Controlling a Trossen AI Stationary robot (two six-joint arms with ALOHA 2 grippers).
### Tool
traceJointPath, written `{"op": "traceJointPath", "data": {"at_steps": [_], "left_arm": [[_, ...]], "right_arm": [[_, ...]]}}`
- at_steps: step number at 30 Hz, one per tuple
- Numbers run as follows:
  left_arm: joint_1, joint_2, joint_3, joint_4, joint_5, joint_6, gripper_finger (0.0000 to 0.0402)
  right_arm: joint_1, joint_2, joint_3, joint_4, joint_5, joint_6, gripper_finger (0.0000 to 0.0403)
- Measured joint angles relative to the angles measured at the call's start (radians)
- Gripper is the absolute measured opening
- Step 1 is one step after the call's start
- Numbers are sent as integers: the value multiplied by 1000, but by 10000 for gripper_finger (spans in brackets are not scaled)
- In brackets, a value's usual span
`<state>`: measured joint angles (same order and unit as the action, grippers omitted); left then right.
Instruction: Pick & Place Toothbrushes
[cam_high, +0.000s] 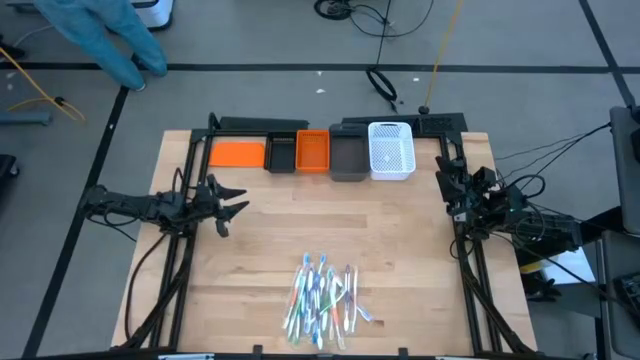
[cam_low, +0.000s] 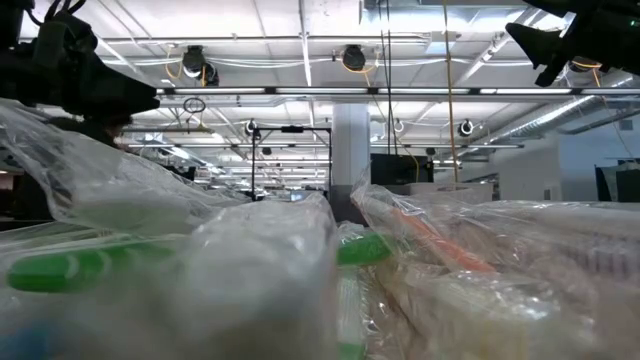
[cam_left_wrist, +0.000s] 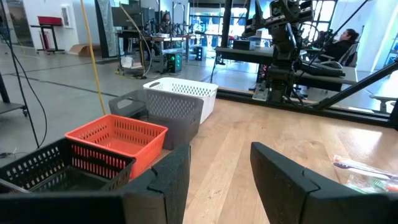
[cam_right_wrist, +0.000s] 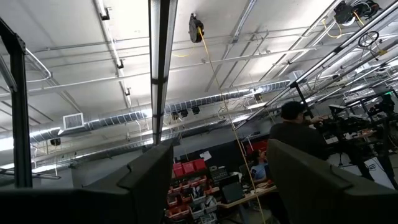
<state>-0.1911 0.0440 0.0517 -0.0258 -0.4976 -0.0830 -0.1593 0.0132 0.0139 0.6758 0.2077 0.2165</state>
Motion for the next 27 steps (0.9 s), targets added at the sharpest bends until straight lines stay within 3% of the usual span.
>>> {"op": "traceJointPath", "data": {"at_steps": [7,14,27], "left_arm": [[0,0,0,0,0,6,170],[0,0,0,1,-11,129,170],[0,0,0,80,-6,121,170]], "right_arm": [[0,0,0,0,0,0,252],[0,0,0,3,0,7,252],[6,1,3,22,-1,88,251]]}}
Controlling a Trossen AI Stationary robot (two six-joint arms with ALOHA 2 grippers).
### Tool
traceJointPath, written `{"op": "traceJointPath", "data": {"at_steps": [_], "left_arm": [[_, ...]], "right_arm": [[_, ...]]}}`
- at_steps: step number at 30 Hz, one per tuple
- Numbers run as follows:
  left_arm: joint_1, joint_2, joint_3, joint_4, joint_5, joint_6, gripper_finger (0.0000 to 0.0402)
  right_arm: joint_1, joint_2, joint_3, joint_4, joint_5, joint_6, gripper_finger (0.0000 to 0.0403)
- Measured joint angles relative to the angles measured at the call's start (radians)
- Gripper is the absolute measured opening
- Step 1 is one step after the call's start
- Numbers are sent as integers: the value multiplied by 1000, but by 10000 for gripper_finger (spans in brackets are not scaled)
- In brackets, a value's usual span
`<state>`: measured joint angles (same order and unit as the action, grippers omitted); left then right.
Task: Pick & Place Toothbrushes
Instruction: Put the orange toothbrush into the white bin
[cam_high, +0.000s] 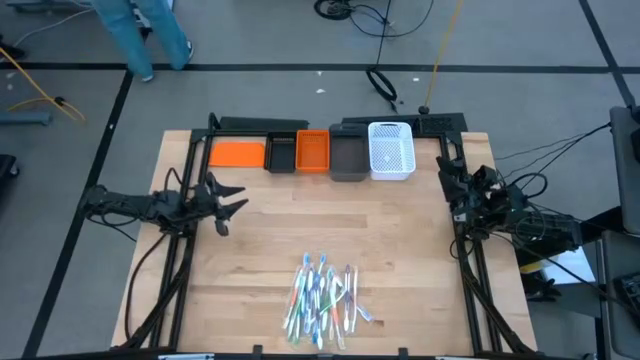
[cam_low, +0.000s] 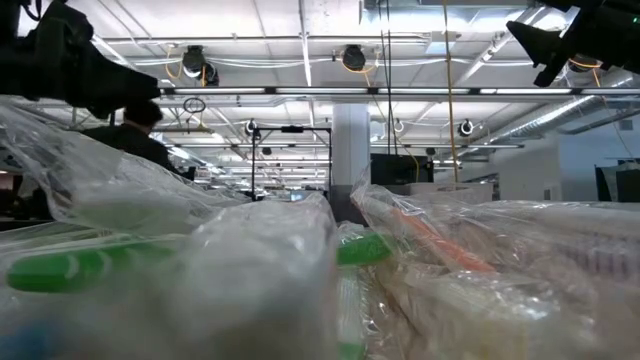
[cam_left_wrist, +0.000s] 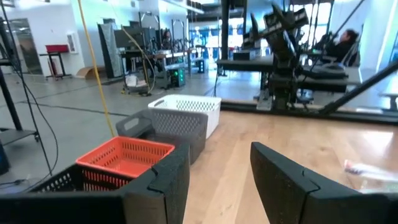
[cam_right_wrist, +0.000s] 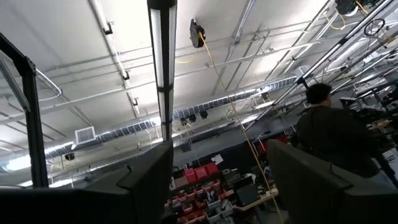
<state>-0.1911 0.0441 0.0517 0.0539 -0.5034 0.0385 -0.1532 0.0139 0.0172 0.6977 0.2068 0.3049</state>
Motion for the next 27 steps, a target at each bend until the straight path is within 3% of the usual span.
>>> {"op": "traceJointPath", "data": {"at_steps": [2,5,12,27], "left_arm": [[0,0,0,29,0,1,170],[0,0,0,73,-1,1,170],[-1,1,0,103,7,-119,170],[0,59,0,96,9,-338,170]], "right_arm": [[0,13,20,-22,-20,48,251],[0,72,67,-121,-139,95,251],[36,311,146,-243,-291,175,247],[359,810,260,-239,-257,292,185]]}}
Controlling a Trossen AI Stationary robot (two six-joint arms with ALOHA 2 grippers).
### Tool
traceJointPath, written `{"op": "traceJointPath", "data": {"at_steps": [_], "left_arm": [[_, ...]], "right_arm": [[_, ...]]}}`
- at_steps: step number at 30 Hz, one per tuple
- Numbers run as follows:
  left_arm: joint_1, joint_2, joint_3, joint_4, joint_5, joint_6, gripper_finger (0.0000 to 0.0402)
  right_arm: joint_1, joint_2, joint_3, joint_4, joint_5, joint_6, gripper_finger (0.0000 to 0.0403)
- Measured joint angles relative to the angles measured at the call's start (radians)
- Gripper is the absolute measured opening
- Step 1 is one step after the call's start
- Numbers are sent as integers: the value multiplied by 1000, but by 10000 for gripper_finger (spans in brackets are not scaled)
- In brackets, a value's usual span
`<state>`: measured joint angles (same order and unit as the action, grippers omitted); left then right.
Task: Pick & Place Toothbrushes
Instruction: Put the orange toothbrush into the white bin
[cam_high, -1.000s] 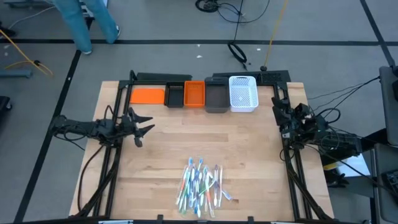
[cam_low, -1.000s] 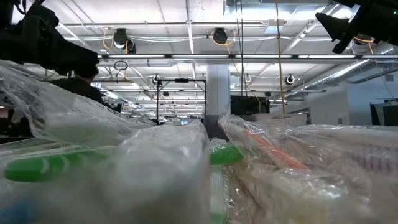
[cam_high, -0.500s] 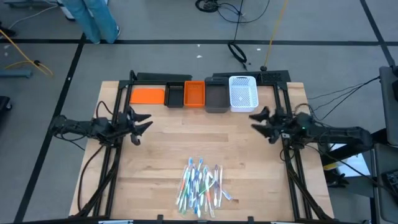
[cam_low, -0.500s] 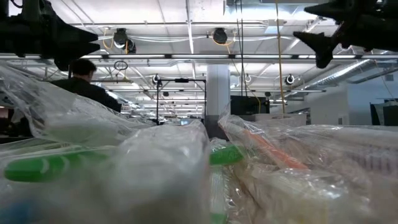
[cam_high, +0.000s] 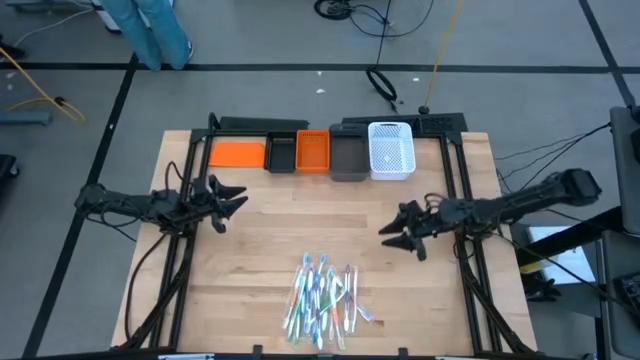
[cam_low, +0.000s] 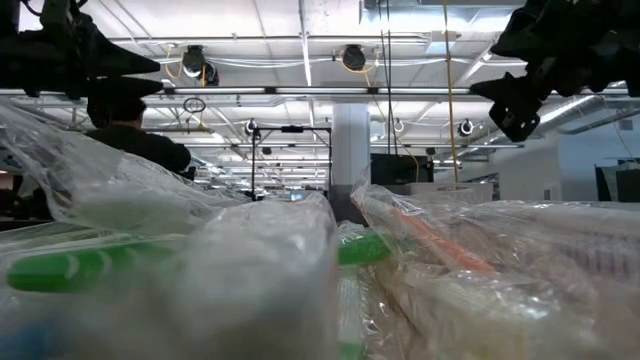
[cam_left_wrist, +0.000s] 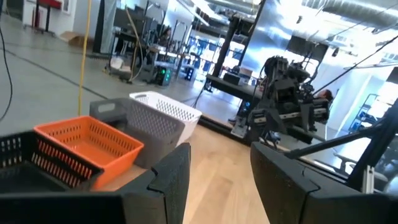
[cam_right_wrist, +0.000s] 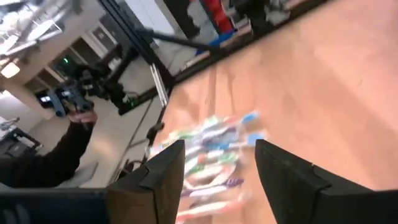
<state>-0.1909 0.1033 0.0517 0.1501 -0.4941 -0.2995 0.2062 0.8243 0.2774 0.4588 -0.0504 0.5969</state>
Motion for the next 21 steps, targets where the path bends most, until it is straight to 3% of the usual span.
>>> {"op": "traceJointPath", "data": {"at_steps": [10,21], "left_arm": [[0,43,0,15,-3,-48,170],[0,47,0,40,-4,-72,170]], "right_arm": [[170,253,42,33,158,167,167],[236,581,43,315,211,310,166]]}}
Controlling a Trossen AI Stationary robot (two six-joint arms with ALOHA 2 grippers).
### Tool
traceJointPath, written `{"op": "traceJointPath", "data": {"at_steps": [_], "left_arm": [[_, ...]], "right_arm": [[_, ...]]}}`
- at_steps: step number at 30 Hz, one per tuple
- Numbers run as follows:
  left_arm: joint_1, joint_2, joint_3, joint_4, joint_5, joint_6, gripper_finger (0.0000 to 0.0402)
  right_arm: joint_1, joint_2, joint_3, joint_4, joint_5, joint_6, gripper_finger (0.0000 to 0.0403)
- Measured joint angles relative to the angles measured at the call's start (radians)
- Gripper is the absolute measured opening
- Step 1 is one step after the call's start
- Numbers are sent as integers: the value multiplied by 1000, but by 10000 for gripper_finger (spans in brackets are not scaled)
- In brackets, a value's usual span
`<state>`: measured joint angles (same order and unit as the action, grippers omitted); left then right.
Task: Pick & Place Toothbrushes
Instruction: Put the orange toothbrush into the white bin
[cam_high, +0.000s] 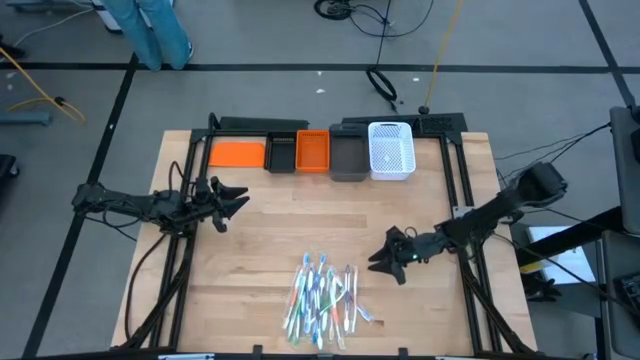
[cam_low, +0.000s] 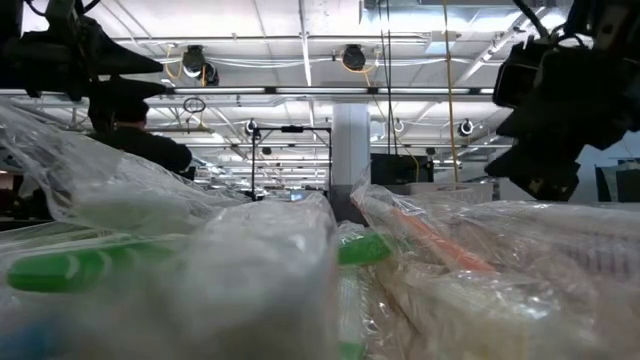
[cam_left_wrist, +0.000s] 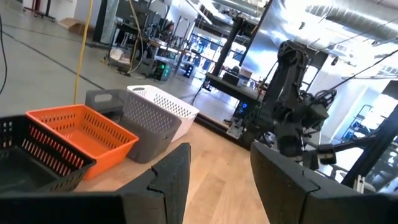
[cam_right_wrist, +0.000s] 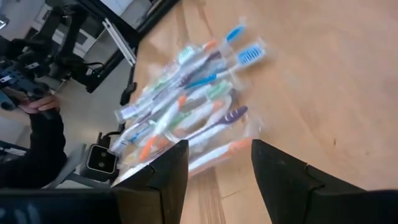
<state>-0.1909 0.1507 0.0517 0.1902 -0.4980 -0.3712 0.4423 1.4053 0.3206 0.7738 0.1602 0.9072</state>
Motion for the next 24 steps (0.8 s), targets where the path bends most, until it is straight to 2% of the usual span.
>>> {"op": "traceJointPath", "data": {"at_steps": [6,19,24], "left_arm": [[0,0,0,2,0,-10,170],[0,0,0,-5,0,-36,170],[-1,0,0,-7,1,-45,170]], "right_arm": [[23,130,56,24,-3,24,166],[45,265,111,29,26,81,166],[49,316,114,134,31,87,166]]}}
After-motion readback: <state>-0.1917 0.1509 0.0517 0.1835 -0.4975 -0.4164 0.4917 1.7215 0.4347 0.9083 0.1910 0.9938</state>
